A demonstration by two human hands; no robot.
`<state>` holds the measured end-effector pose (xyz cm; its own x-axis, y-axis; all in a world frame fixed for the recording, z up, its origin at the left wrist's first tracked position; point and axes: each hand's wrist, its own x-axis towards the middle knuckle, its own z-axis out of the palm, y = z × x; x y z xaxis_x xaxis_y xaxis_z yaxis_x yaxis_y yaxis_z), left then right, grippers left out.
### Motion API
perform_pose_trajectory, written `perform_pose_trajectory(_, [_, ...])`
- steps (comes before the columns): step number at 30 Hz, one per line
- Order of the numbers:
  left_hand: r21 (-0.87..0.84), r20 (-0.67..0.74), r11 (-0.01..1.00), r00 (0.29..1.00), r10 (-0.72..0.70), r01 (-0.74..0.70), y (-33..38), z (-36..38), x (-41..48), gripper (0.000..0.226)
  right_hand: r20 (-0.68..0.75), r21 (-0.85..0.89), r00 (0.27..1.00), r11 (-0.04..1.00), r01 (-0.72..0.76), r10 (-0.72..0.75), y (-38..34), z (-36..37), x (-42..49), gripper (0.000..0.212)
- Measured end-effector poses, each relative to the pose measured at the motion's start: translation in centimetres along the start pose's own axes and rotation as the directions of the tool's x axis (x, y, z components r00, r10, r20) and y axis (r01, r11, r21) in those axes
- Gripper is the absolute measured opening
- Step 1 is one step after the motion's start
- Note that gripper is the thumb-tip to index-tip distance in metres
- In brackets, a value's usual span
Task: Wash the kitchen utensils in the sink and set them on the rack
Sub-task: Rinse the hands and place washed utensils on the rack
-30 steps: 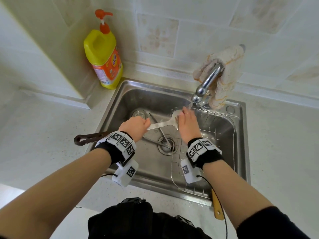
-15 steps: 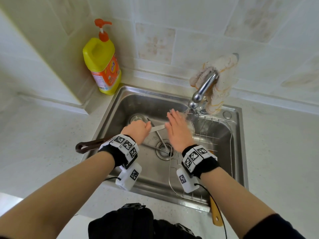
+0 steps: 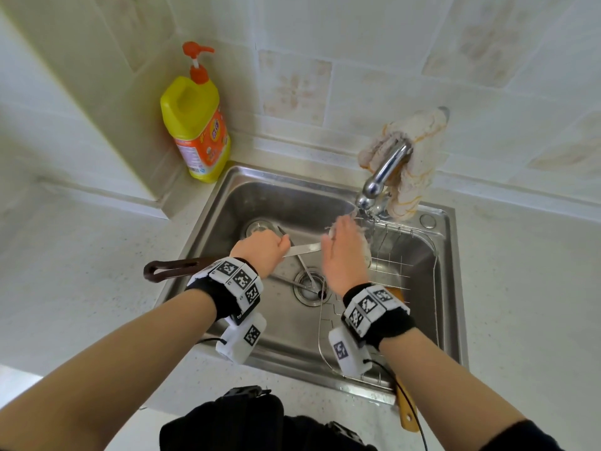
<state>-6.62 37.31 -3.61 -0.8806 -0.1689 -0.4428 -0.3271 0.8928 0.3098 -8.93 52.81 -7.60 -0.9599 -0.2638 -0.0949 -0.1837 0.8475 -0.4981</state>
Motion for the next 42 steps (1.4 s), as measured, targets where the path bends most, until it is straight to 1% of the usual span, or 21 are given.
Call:
perform_pose_trajectory(2, [-0.015,-0.029,1.000,1.000,0.001,-0.001,0.1,-0.3,0.3,0.041,0.035,-0.032,0.992,0.992,0.125,-0.124,-0.7,-0.3,0.0,0.049])
perform_pose_trajectory(4, [-0.044,-0.042,0.999,0.999,-0.010,0.008,0.2,-0.3,0.4,0.044,0.024,0.037,0.999,0.999,0.034,-0.035,0.5,-1.4,1.4,0.041])
perform_pose_trajectory(5, [-0.042,-0.037,0.999,0.999,-0.009,0.007,0.1,-0.1,0.1,0.043,0.032,0.027,0.998,0.998,-0.055,0.054,1.4,-1.8,1.5,0.036])
perform_pose_trajectory(7, [-0.030,-0.033,1.000,0.999,-0.011,0.010,0.0,0.3,-0.4,0.043,0.038,-0.080,0.995,0.993,-0.085,0.088,2.0,-1.2,0.3,0.036])
perform_pose_trajectory(11, [0.021,-0.044,0.999,0.998,0.037,-0.036,0.8,-0.2,0.0,0.042,-0.022,-0.004,0.996,0.996,0.091,-0.091,0.3,-0.8,-0.8,0.048])
perform_pose_trajectory(13, [0.025,-0.039,0.998,0.997,0.064,-0.063,1.3,-0.4,0.1,0.040,0.000,0.059,1.000,0.998,-0.028,0.028,1.7,-2.1,0.8,0.046])
perform_pose_trajectory(15, [0.009,-0.027,0.999,0.999,0.046,-0.046,1.5,0.0,-0.2,0.037,0.027,-0.053,0.988,0.987,-0.153,0.154,2.8,-2.5,0.7,0.045])
perform_pose_trajectory(16, [0.005,-0.021,0.999,0.999,0.041,-0.041,1.3,0.4,-0.3,0.036,0.018,-0.127,0.992,0.984,-0.122,0.125,2.6,-2.1,0.1,0.044])
perform_pose_trajectory(20, [-0.029,-0.025,0.999,0.999,0.040,-0.041,0.8,0.8,0.1,0.040,-0.030,-0.021,0.995,0.995,0.094,-0.095,0.6,-0.7,-1.3,0.047])
perform_pose_trajectory(22, [-0.051,-0.015,0.997,0.998,0.059,-0.060,0.9,0.7,0.3,0.039,0.005,0.039,1.000,0.999,0.008,-0.008,1.8,-1.7,0.3,0.043])
perform_pose_trajectory(24, [-0.043,-0.012,0.997,0.998,0.063,-0.063,0.7,0.9,0.1,0.040,0.021,0.006,0.985,0.985,-0.172,0.172,3.3,-2.1,0.7,0.038])
perform_pose_trajectory(26, [-0.006,-0.012,0.998,0.998,0.069,-0.069,0.4,1.1,0.1,0.039,0.016,-0.098,0.989,0.985,-0.144,0.147,2.7,-0.8,-0.8,0.045])
perform_pose_trajectory(29, [0.037,-0.008,0.997,0.997,0.071,-0.071,0.6,1.2,0.1,0.039,-0.011,-0.021,0.999,0.999,0.041,-0.041,1.1,0.4,-2.3,0.050])
perform_pose_trajectory(30, [0.050,0.003,0.996,0.997,0.079,-0.079,0.7,1.2,0.1,0.039,0.010,-0.017,0.999,0.999,0.040,-0.040,1.3,0.0,-1.8,0.048])
perform_pose_trajectory(32, [0.036,0.016,0.996,0.996,0.085,-0.085,0.9,1.3,0.0,0.040,0.062,-0.024,0.995,0.997,-0.072,0.074,2.7,-0.9,-0.5,0.044])
perform_pose_trajectory(34, [0.049,0.027,0.995,0.996,0.087,-0.088,1.0,1.6,-0.2,0.039,0.054,-0.131,0.984,0.978,-0.160,0.168,3.0,-1.1,-0.8,0.043])
perform_pose_trajectory(36, [0.049,0.007,0.994,0.995,0.098,-0.098,1.0,1.9,-0.3,0.041,-0.013,-0.079,0.996,0.993,-0.087,0.086,1.2,-0.2,-2.3,0.050])
perform_pose_trajectory(38, [0.023,-0.010,0.995,0.995,0.095,-0.094,0.9,1.7,-0.5,0.044,-0.007,-0.095,0.996,0.992,0.088,-0.089,0.3,0.2,-2.9,0.048])
perform_pose_trajectory(39, [0.007,-0.017,0.996,0.996,0.090,-0.090,0.9,1.3,-0.4,0.045,0.002,-0.089,0.996,0.992,0.088,-0.088,0.8,-0.2,-2.2,0.046])
perform_pose_trajectory(41, [-0.004,-0.025,0.997,0.996,0.083,-0.083,1.0,0.8,-0.2,0.041,0.004,-0.058,0.999,0.997,-0.046,0.046,2.5,-1.5,-0.6,0.043])
perform_pose_trajectory(42, [0.001,-0.035,0.997,0.996,0.083,-0.083,1.0,0.8,-0.2,0.039,0.007,-0.110,0.994,0.988,-0.106,0.107,3.0,-1.7,-0.4,0.042])
